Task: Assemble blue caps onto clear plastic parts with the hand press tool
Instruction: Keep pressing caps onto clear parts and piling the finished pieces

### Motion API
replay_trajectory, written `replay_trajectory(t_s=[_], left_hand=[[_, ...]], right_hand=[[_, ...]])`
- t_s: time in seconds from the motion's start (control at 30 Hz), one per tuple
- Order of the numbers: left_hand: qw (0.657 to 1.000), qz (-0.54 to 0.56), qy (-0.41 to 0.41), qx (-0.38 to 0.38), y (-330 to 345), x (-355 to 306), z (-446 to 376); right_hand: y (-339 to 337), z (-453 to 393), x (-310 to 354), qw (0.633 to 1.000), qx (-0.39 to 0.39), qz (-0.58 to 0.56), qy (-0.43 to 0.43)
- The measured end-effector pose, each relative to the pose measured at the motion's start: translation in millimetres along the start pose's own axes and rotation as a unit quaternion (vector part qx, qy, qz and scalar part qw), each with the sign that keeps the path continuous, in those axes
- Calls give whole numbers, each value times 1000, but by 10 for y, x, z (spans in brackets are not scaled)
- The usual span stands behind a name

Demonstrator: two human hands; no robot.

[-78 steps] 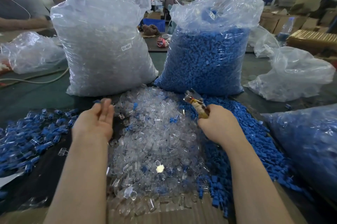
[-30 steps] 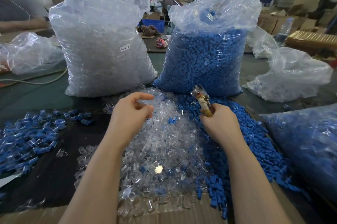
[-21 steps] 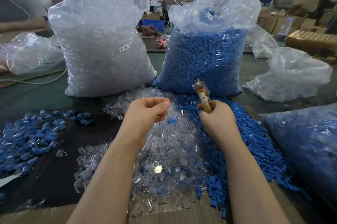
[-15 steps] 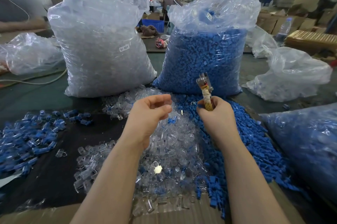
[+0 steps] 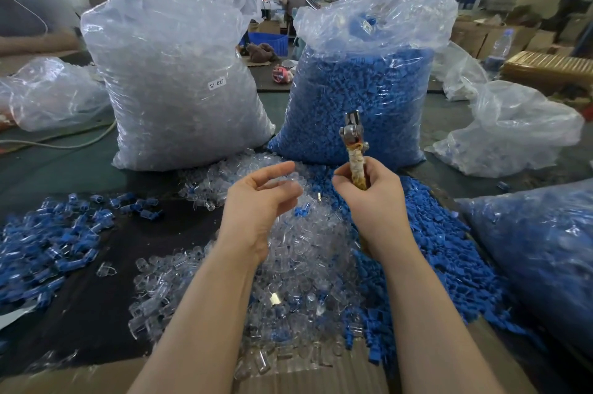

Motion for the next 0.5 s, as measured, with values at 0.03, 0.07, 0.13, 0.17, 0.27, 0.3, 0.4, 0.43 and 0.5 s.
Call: replay_trajectory(t_s=[0.03, 0.07, 0.13, 0.17, 0.27, 0.3, 0.4, 0.43, 0.5], left_hand=[[1000, -1, 0, -1, 8, 4, 4], [1000, -5, -1, -1, 15, 10, 10], [1000, -19, -4, -2, 29, 22, 22], [1000, -23, -3, -2, 35, 24, 27], [1000, -28, 8, 4, 63, 8, 38], [999, -29, 13, 6, 71, -1, 40], [999, -34, 28, 10, 80, -26, 53], [999, -37, 33, 11, 84, -36, 59], [998, -43, 47, 10, 97, -58, 71]], right_hand=[[13, 11, 11, 1000, 4, -4, -6], [27, 20, 23, 1000, 7, -7, -14], [47, 40, 54, 999, 14, -11, -34], [57, 51, 70, 999, 19, -11, -43], [89, 69, 95, 998, 34, -14, -58], [99, 74, 97, 998, 35, -12, -60], [121, 78, 91, 998, 23, 6, -65], [121, 80, 90, 998, 16, 11, -66], [116, 82, 89, 997, -2, 21, -69]])
Point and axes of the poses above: each hand's wrist, its own z-axis away from the middle knuckle, its own y-axis out of the palm, x = y × z, the point moved 2 cm from there along -z, towards the middle knuckle, and after that the axes turned 11 degrees about y, right-handed, at the moved point
